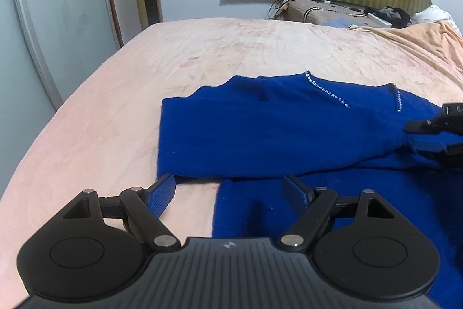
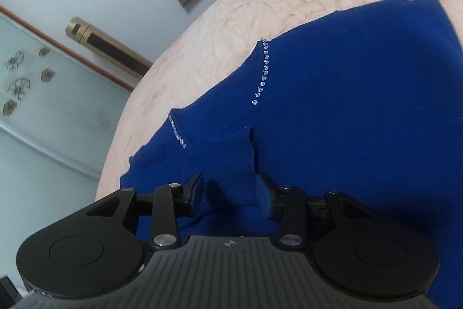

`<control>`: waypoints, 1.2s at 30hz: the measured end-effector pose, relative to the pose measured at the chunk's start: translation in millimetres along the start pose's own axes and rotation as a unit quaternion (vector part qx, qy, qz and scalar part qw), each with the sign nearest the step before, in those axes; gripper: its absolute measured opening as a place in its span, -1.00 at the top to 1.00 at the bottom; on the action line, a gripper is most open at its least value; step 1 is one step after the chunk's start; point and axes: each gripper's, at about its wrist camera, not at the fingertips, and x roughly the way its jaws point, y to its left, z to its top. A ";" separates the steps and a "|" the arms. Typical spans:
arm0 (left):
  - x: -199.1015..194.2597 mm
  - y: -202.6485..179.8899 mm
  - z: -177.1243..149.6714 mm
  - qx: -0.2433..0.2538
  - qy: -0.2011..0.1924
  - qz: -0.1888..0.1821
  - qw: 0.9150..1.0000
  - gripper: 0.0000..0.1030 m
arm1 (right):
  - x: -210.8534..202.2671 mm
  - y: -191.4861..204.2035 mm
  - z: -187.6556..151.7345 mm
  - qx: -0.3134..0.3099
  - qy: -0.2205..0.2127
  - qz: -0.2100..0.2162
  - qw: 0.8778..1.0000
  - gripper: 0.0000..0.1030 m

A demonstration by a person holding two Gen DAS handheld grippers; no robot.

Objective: Fold small clothes

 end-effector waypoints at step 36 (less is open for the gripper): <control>12.0 30.7 2.5 -0.067 0.020 0.021 0.997 -0.57 | -103.4 35.9 24.6 -0.199 -0.174 -0.161 0.951 0.82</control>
